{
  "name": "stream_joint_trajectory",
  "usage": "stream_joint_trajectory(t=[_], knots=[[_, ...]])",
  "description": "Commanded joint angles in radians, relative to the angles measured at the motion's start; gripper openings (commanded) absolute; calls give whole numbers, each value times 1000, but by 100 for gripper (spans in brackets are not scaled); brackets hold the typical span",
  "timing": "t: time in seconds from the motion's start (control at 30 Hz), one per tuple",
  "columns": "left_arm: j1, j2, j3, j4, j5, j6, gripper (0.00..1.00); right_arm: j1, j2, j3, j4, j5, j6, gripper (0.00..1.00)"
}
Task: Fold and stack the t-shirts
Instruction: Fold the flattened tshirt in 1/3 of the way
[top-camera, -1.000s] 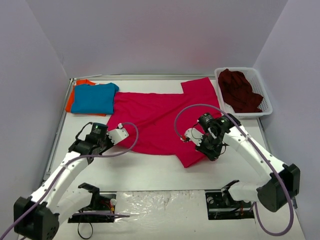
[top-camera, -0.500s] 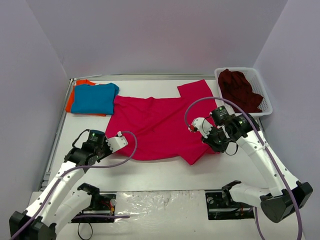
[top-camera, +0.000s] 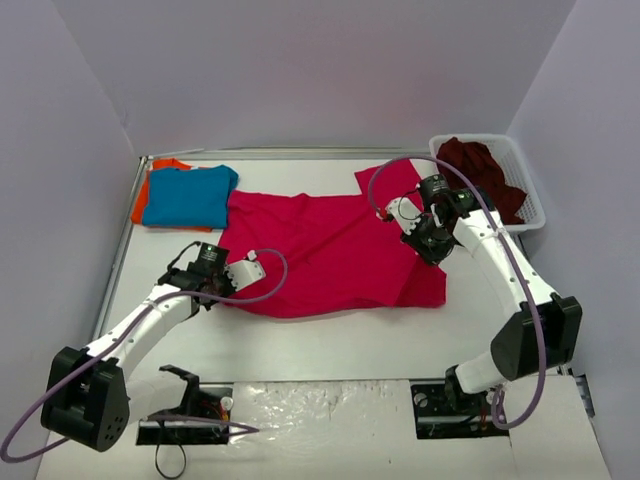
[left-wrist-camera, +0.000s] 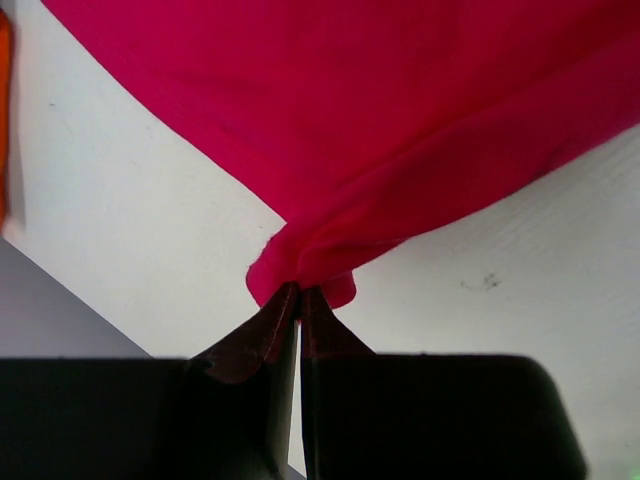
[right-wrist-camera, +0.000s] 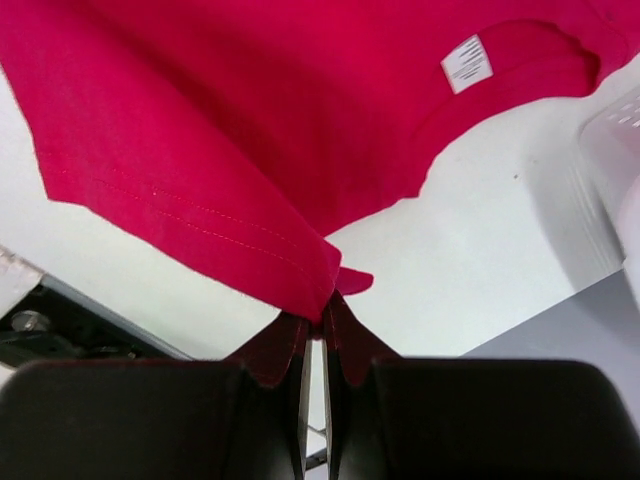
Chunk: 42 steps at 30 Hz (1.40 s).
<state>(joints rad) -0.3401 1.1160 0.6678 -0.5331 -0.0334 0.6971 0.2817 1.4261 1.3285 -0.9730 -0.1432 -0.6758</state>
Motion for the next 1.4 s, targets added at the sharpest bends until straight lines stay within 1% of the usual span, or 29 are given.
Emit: stream_joint_trajectory(t=[0.0, 0.03, 0.13, 0.5, 0.8, 1.07, 1.1, 1.13, 1.27, 1.3, 1.37], knots=[[1, 56, 81, 68, -42, 13, 2, -47, 105, 90, 22, -4, -39, 0], [3, 71, 98, 73, -58, 18, 2, -68, 161, 134, 23, -6, -45, 0], [12, 129, 128, 97, -86, 30, 2, -93, 259, 222, 22, -6, -53, 0], [56, 283, 248, 136, -108, 97, 3, -116, 568, 510, 7, 22, -38, 0], [84, 399, 343, 163, -108, 125, 2, -127, 727, 679, -4, 47, -16, 0], [84, 473, 371, 170, -97, 120, 3, -131, 798, 725, -3, 70, -7, 0], [84, 475, 369, 177, -97, 119, 4, -133, 804, 729, -3, 70, -8, 0], [84, 479, 368, 180, -97, 117, 7, -134, 809, 738, -3, 70, -5, 0], [82, 489, 359, 193, -102, 111, 43, -134, 842, 774, -3, 56, 2, 0], [82, 490, 357, 199, -105, 110, 59, -134, 853, 785, -3, 54, 7, 10], [82, 490, 346, 215, -129, 101, 71, -134, 882, 823, -1, 53, 25, 13]])
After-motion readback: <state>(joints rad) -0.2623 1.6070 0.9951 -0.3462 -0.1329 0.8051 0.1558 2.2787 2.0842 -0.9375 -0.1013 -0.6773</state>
